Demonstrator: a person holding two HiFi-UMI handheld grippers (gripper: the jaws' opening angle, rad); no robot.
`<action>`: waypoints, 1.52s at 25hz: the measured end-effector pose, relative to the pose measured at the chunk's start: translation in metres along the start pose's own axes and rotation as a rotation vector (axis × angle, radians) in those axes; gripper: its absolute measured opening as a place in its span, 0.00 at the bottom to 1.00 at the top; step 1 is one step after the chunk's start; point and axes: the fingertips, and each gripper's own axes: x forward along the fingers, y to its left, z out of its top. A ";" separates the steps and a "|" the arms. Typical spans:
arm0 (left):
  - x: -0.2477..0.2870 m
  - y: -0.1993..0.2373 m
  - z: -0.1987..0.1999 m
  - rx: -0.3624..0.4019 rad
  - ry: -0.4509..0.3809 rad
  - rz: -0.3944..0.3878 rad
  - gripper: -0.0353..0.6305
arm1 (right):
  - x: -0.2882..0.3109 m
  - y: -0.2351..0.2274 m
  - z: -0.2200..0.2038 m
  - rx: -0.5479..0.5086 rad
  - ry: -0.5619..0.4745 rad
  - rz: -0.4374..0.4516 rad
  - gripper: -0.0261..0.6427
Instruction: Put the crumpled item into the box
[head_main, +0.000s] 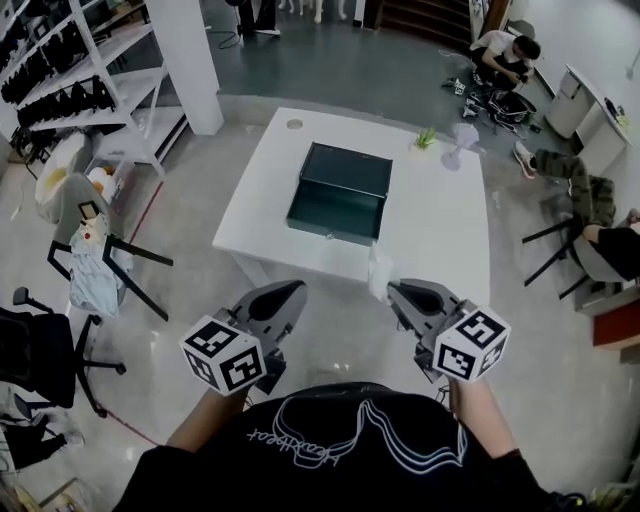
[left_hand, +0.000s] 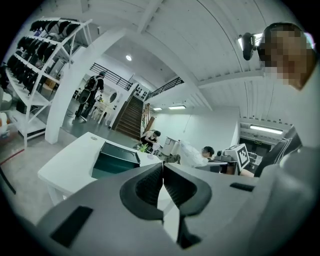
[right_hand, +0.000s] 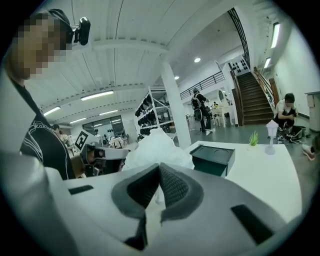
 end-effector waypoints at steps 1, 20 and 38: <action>0.003 0.004 0.002 0.000 0.001 0.000 0.06 | 0.005 -0.004 0.001 -0.009 0.010 -0.009 0.05; 0.031 0.080 0.031 -0.020 0.000 0.084 0.06 | 0.117 -0.083 0.002 -0.163 0.223 -0.051 0.05; 0.060 0.164 0.054 -0.104 -0.004 0.174 0.06 | 0.223 -0.170 -0.076 -0.290 0.610 -0.077 0.05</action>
